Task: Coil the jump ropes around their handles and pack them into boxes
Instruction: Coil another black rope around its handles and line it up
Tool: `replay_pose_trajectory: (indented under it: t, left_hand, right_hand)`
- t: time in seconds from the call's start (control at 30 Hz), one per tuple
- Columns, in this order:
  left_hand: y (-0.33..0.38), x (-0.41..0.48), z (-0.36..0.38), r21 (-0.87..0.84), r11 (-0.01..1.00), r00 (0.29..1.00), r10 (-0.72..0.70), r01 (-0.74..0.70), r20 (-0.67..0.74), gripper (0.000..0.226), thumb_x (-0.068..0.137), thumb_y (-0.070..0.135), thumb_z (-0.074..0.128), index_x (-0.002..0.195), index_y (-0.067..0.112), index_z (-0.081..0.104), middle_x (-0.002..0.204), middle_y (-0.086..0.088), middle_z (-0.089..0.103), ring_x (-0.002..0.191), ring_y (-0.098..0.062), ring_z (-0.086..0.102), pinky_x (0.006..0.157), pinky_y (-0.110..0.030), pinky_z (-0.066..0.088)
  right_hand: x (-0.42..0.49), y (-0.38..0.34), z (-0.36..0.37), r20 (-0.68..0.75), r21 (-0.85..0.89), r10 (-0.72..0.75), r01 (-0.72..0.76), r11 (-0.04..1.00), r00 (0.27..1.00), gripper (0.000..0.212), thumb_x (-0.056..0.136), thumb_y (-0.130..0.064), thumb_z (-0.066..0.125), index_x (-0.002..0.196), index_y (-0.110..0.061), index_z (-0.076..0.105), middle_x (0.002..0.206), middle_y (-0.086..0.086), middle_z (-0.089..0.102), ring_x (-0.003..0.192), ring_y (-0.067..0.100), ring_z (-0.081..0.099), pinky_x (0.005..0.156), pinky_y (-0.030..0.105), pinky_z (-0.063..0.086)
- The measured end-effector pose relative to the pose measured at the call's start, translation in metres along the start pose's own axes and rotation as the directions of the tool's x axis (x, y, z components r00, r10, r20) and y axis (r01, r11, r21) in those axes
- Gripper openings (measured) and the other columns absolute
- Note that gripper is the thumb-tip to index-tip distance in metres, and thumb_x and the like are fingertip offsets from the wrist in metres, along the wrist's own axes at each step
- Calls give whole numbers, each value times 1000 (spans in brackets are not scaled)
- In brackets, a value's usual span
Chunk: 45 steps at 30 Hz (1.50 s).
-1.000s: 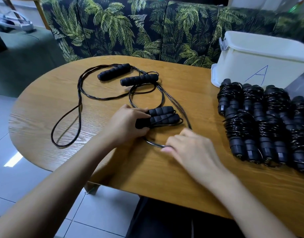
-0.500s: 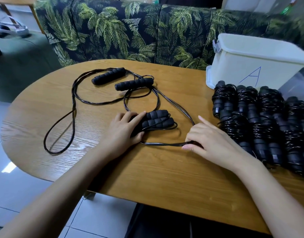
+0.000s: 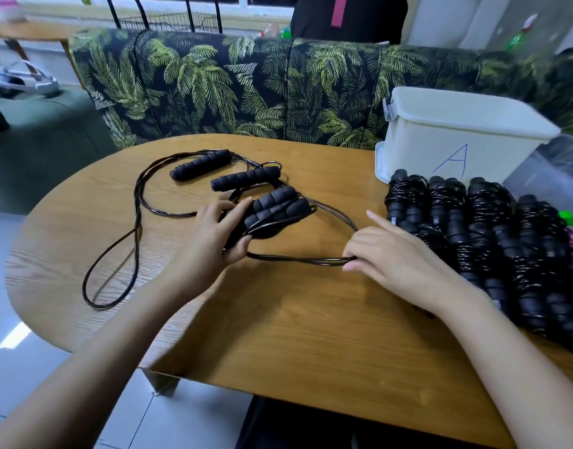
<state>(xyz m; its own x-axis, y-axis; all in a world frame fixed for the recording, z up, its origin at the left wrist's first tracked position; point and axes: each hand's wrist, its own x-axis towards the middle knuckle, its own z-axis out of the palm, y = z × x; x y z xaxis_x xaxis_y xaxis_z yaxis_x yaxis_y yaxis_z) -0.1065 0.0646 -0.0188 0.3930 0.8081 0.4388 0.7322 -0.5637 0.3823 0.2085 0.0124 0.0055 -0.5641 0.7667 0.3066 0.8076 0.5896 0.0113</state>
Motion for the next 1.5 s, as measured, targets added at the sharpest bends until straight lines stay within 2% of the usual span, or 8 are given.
replay_pose_trajectory:
  t: [0.17, 0.33, 0.5, 0.77, 0.93, 1.17, 1.33, 1.5]
  left_hand:
    - [-3, 10, -5, 2, 998, 993, 70, -71, -92, 64, 91, 39, 44, 145, 4, 46, 120, -21, 51, 110, -31, 43, 98, -32, 30]
    - [-10, 11, -4, -5, 997, 990, 80, -82, -114, 63, 91, 37, 45, 145, 4, 46, 117, -21, 52, 108, -37, 46, 98, -35, 32]
    - [-3, 7, -10, -25, 979, 976, 202, -204, -78, 60, 93, 33, 48, 149, 14, 37, 123, -13, 47, 110, -26, 42, 100, -35, 34]
    - [77, -10, -26, 315, 765, 827, 524, -562, 202, 66, 98, 42, 40, 149, 0, 30, 119, -18, 53, 104, -31, 53, 85, -43, 52]
    - [71, -11, -18, 502, 788, 934, 318, -357, 166, 83, 88, 43, 55, 145, -11, 29, 98, -18, 63, 86, -34, 60, 68, -44, 56]
    - [52, 7, -19, 565, 823, 998, 20, -55, 67, 82, 61, 27, 83, 125, -16, 56, 76, -20, 62, 67, -38, 61, 50, -40, 50]
    - [52, 8, -17, 523, 852, 1000, -6, 7, -3, 75, 71, 30, 75, 128, -13, 54, 85, -22, 65, 74, -41, 61, 56, -41, 52]
    - [60, 3, -13, 234, 969, 996, -74, 83, -47, 69, 81, 22, 73, 140, -2, 48, 108, -20, 64, 96, -42, 59, 77, -45, 49]
  right_hand:
    - [5, 12, -15, -39, -64, 37, -39, 997, 999, 52, 95, -66, 28, 72, -27, 53, 64, -14, 53, 75, 6, 55, 119, 25, 18]
    - [-1, 16, -29, 40, 49, 293, -295, 954, 955, 53, 90, -67, 27, 83, -29, 63, 72, -7, 64, 79, 16, 56, 64, 10, 25]
    - [17, 33, -22, 189, 367, 423, -463, 807, 886, 29, 94, -49, 54, 71, -36, 66, 61, -3, 58, 58, 9, 48, 61, 30, 38]
    - [92, 21, -34, 149, 140, 514, -533, 834, 845, 37, 95, -56, 53, 81, -27, 71, 65, -4, 60, 59, 13, 53, 54, 24, 35]
    - [107, -9, -64, -13, 291, 494, -469, 834, 869, 31, 91, -54, 61, 71, -31, 69, 77, -13, 65, 83, 19, 64, 69, 31, 46]
    - [59, -72, -75, 159, 435, 440, -463, 772, 884, 27, 89, -47, 64, 67, -32, 73, 57, -15, 66, 60, 4, 62, 68, 34, 54]
    - [30, -86, -49, 215, 532, 459, -498, 685, 862, 39, 94, -40, 58, 56, -35, 66, 82, -25, 72, 72, -1, 66, 77, 34, 53]
    - [27, -83, -28, 305, 700, 444, -514, 495, 842, 31, 99, -28, 58, 76, -19, 77, 67, -14, 70, 48, 5, 48, 77, 38, 55]
